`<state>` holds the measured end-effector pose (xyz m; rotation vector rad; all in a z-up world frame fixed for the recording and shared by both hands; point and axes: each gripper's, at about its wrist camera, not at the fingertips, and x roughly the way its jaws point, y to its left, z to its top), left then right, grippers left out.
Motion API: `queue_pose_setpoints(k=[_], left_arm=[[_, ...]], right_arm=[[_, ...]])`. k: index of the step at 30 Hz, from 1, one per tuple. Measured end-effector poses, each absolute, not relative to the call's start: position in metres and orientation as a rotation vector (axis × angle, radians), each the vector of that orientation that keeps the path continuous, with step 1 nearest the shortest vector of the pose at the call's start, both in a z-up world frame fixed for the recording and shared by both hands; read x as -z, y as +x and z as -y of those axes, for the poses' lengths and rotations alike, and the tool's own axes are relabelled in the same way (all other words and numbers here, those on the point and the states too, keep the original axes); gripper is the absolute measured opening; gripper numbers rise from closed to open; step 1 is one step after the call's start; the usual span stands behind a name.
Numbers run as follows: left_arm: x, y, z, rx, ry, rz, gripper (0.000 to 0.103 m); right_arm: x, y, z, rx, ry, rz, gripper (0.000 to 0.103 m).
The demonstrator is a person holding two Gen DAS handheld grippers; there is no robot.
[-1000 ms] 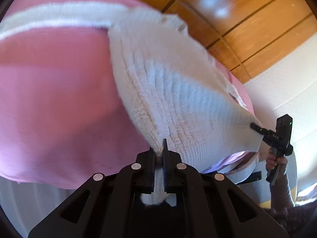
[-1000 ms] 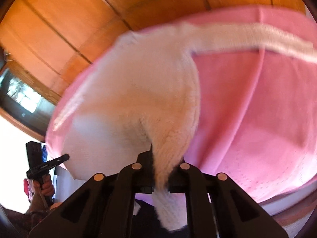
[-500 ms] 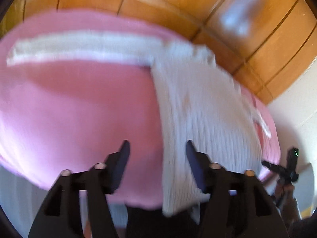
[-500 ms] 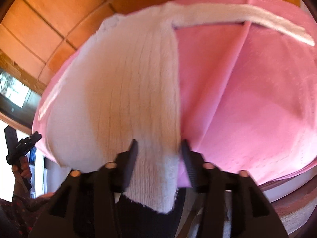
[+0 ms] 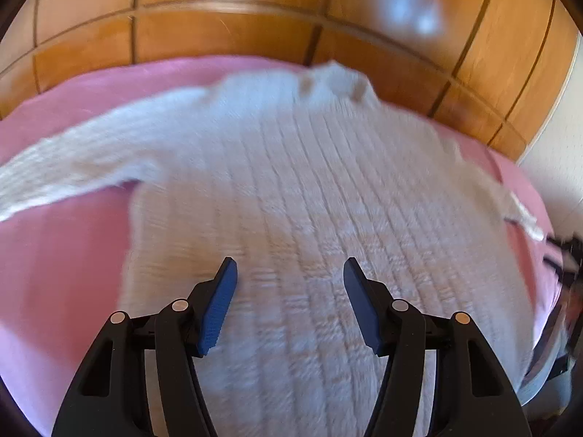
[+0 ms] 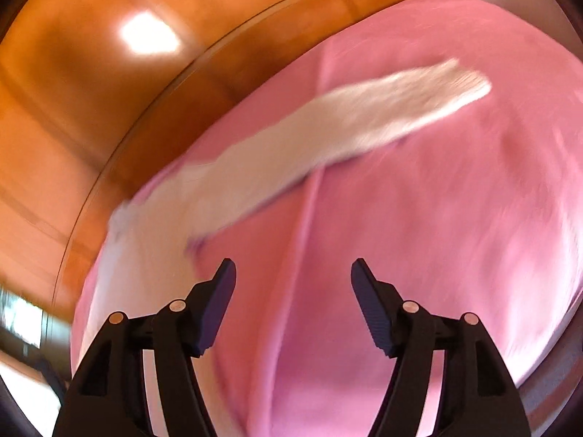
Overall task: Fold small clothes
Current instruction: 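Release the sleeve and flatten the sweater body with both grippers, then grasp the other sleeve cuff with the right gripper and lift it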
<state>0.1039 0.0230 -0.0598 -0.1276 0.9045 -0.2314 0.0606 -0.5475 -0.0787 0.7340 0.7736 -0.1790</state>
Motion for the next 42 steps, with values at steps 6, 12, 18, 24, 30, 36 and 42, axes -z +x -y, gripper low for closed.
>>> queue_pose_setpoints(k=[6,12,18,24,30,36,42], left_arm=[[0.076,0.109,-0.019,0.231,-0.066,-0.886,0.071],[0.081,0.114,-0.013,0.259,-0.055,-0.895,0.086],[0.082,0.116,-0.01,0.264,-0.059,-0.901,0.089],[0.082,0.118,-0.01,0.289,-0.077,-0.908,0.095],[0.074,0.122,-0.017,0.309,-0.149,-0.923,0.095],[0.061,0.132,-0.036,0.295,-0.319,-0.945,0.098],[0.044,0.137,-0.047,0.239,-0.337,-0.898,0.099]], right_arm=[[0.108,0.099,0.615,0.363,0.84,-0.761,0.053],[0.125,0.121,0.667,0.455,0.972,-0.702,0.035],[0.106,0.156,0.687,0.509,0.916,-0.723,0.007],[0.024,0.172,0.633,0.235,0.811,-0.586,0.007],[-0.038,0.214,0.502,-0.113,0.636,-0.555,0.007],[-0.03,0.255,0.342,-0.358,0.43,-0.664,0.007],[0.009,0.278,0.247,-0.492,0.333,-0.774,0.016]])
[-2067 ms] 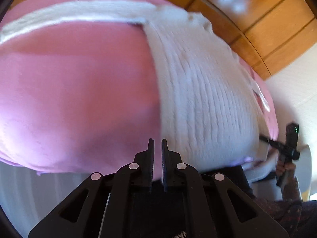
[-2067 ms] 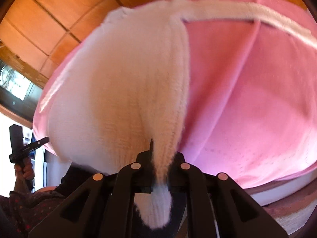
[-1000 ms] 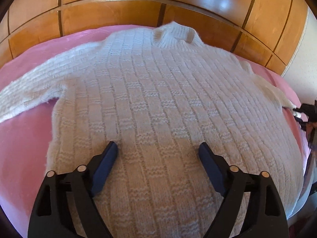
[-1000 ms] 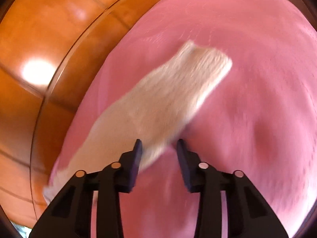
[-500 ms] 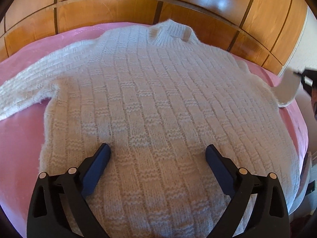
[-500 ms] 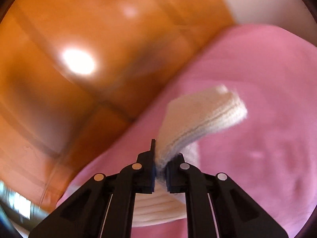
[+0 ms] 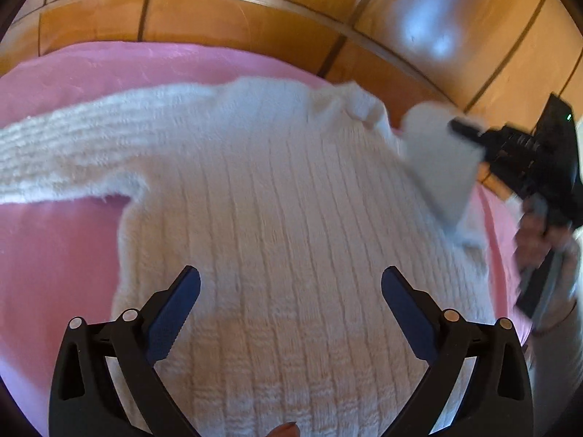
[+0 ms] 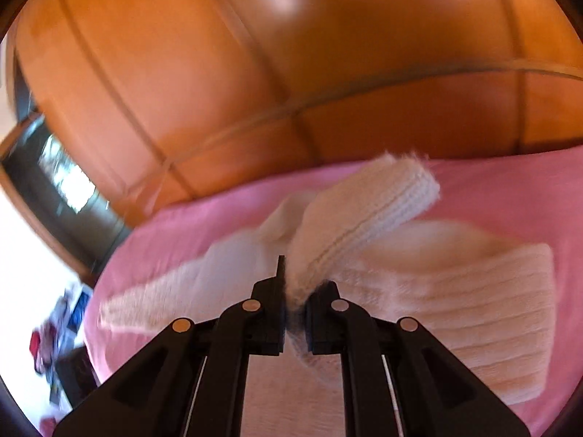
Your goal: Fold small clothes
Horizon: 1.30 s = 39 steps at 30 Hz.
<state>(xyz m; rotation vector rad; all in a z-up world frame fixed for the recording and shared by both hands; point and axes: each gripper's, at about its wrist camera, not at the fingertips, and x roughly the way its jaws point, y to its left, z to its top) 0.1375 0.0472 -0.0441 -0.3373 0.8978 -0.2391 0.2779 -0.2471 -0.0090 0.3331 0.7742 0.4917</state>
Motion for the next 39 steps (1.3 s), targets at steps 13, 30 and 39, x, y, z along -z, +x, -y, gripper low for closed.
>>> queue_pose_setpoints(k=[13,30,39], left_arm=[[0.04,0.192,-0.034,0.279,-0.356,-0.927,0.099],[0.03,0.264,-0.029,0.136,-0.259,-0.888,0.0],[0.056,0.24,-0.049,0.206,-0.401,-0.95,0.06]], right_arm=[[0.032,0.188,0.338,-0.335,0.43,-0.77,0.058],[0.067,0.219,0.336,-0.208,0.384,-0.84,0.065],[0.096,0.231,0.283,-0.112,0.154,-0.892,0.101]])
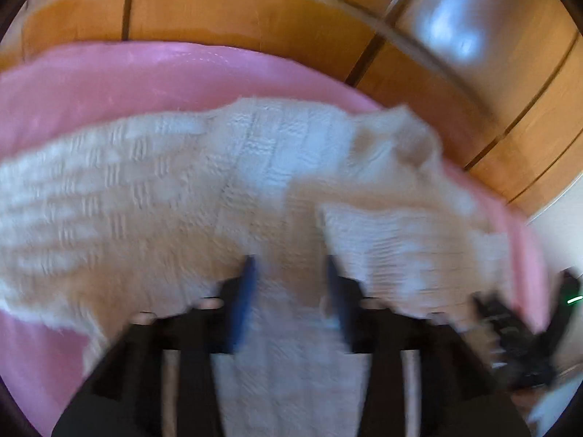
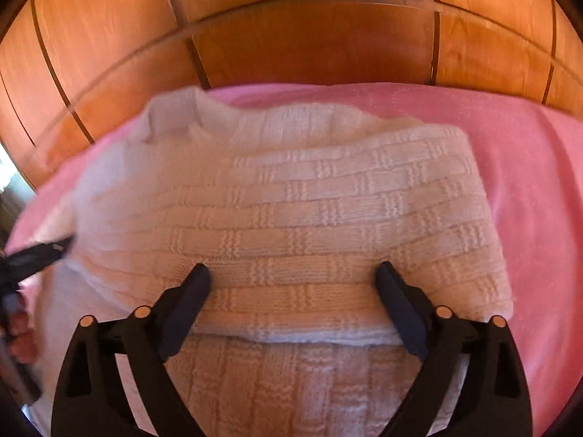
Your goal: Fold small clothes
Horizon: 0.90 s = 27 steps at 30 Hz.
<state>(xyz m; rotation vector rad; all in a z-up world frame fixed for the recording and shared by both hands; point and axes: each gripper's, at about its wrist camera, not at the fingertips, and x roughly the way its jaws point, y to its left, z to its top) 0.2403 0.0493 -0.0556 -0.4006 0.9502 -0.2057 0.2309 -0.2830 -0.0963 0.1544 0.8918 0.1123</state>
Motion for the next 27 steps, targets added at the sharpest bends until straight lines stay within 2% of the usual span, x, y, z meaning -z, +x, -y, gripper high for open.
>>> queue_pose_setpoints(k=[1,2,11,13,15,17,18,19,23,27], left_arm=[[0.053,0.236,-0.053,0.228,-0.454,-0.935,0.072],[0.051,0.234,-0.056,0.258,-0.506,-0.925,0.073],[0.057,0.251,-0.04,0.358,-0.621,-0.983,0.073],[0.055,0.252,-0.032,0.346,-0.577,-0.979,0.065],[0.057,0.257,-0.027,0.349,-0.573,-0.998,0.065],[0.056,0.253,-0.03,0.369,-0.644,-0.995,0.068],[0.055,0.249,-0.037,0.369,-0.671,-0.978,0.074],[0.053,0.245,-0.042,0.367,-0.695,-0.956,0.075],[0.052,0.236,-0.061,0.399,-0.819,-0.926,0.076],[0.059,0.242,-0.05,0.377,-0.739,-0.978,0.078]], right_arm=[[0.098,0.232,0.282,-0.103,0.149,-0.897,0.101],[0.098,0.232,0.282,-0.1,0.147,-0.899,0.101],[0.09,0.228,0.274,-0.101,0.106,-0.898,0.101],[0.086,0.226,0.272,-0.102,0.118,-0.891,0.101],[0.085,0.226,0.271,-0.104,0.123,-0.89,0.101],[0.085,0.224,0.27,-0.103,0.118,-0.892,0.101],[0.087,0.224,0.269,-0.102,0.114,-0.894,0.101],[0.089,0.224,0.267,-0.101,0.109,-0.893,0.101],[0.09,0.223,0.265,-0.097,0.1,-0.886,0.101],[0.088,0.221,0.265,-0.091,0.116,-0.871,0.101]])
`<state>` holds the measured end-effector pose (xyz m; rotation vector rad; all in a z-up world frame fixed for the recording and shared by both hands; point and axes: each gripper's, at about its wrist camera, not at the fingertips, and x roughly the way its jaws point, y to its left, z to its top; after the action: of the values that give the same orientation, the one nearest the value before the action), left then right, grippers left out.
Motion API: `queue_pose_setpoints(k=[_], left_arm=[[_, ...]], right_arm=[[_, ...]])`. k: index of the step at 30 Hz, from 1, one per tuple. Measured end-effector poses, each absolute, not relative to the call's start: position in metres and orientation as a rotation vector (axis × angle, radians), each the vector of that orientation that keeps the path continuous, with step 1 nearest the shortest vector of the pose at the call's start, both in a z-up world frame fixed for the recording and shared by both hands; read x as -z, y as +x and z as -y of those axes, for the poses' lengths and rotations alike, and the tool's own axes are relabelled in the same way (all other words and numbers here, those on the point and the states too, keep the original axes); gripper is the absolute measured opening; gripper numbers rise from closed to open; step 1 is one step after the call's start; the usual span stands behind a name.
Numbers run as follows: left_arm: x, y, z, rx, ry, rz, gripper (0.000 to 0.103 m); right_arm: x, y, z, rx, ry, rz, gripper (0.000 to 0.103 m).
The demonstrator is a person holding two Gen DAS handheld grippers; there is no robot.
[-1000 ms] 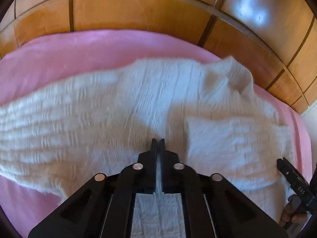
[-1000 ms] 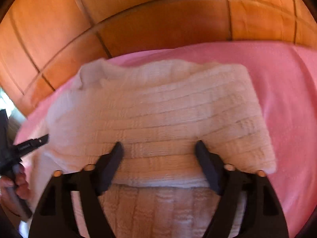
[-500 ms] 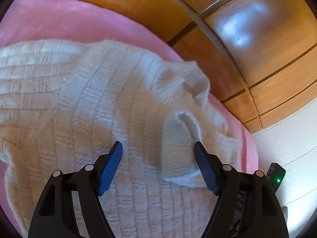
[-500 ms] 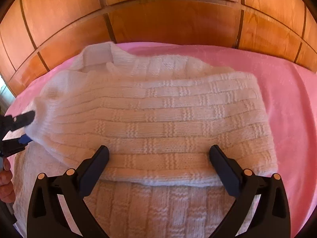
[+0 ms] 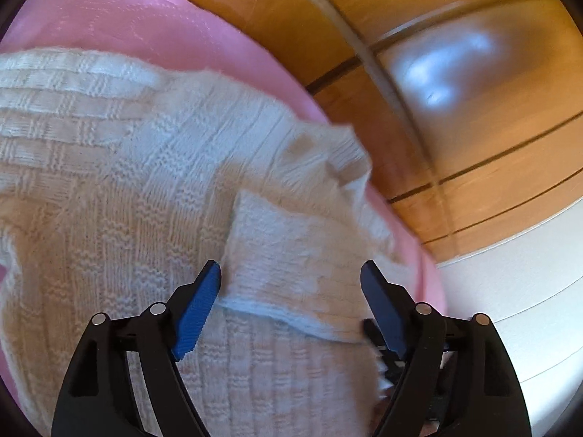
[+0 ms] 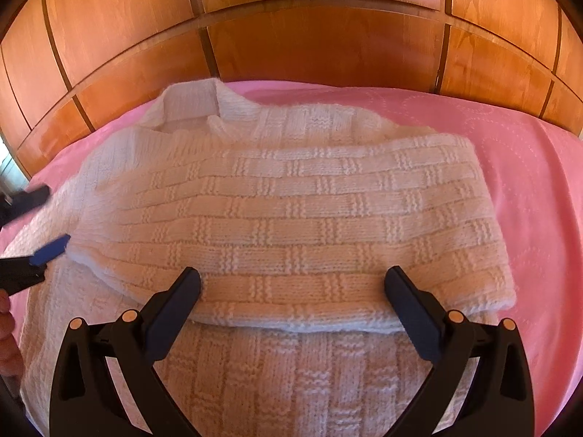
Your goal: Fold small clothes
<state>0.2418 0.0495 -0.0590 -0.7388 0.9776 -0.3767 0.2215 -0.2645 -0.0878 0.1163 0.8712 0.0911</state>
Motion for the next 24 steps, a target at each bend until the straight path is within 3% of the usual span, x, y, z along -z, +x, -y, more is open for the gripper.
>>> queue_pose_setpoints(k=[2,3,4,6,12,14,15,16,24], left_arm=[[0.062,0.245,-0.039,0.36,-0.689,-0.991,0.063],[0.063,0.248,-0.032,0.348,-0.65,-0.993,0.035],[0.063,0.252,-0.027,0.347,-0.613,-0.996,0.016],[0.056,0.256,-0.023,0.32,-0.555,-0.962,0.013],[0.049,0.257,-0.036,0.231,-0.443,-0.931,0.014],[0.055,0.255,-0.033,0.204,-0.394,-0.956,0.033],[0.055,0.248,-0.037,0.201,-0.393,-0.952,0.052],[0.053,0.242,-0.042,0.193,-0.404,-0.936,0.063],[0.037,0.176,-0.139,0.028,-0.532,-0.815,0.064]], right_arm=[[0.084,0.218,0.266,-0.092,0.133,-0.855,0.101],[0.081,0.217,0.266,-0.096,0.139,-0.847,0.101],[0.078,0.214,0.266,-0.101,0.145,-0.837,0.101],[0.071,0.21,0.264,-0.117,0.151,-0.82,0.101],[0.087,0.219,0.241,-0.148,0.122,-0.862,0.101],[0.101,0.22,0.233,-0.117,0.089,-0.865,0.101],[0.101,0.22,0.23,-0.108,0.074,-0.862,0.101],[0.1,0.219,0.229,-0.104,0.068,-0.86,0.101],[0.101,0.217,0.233,-0.119,0.094,-0.846,0.101]])
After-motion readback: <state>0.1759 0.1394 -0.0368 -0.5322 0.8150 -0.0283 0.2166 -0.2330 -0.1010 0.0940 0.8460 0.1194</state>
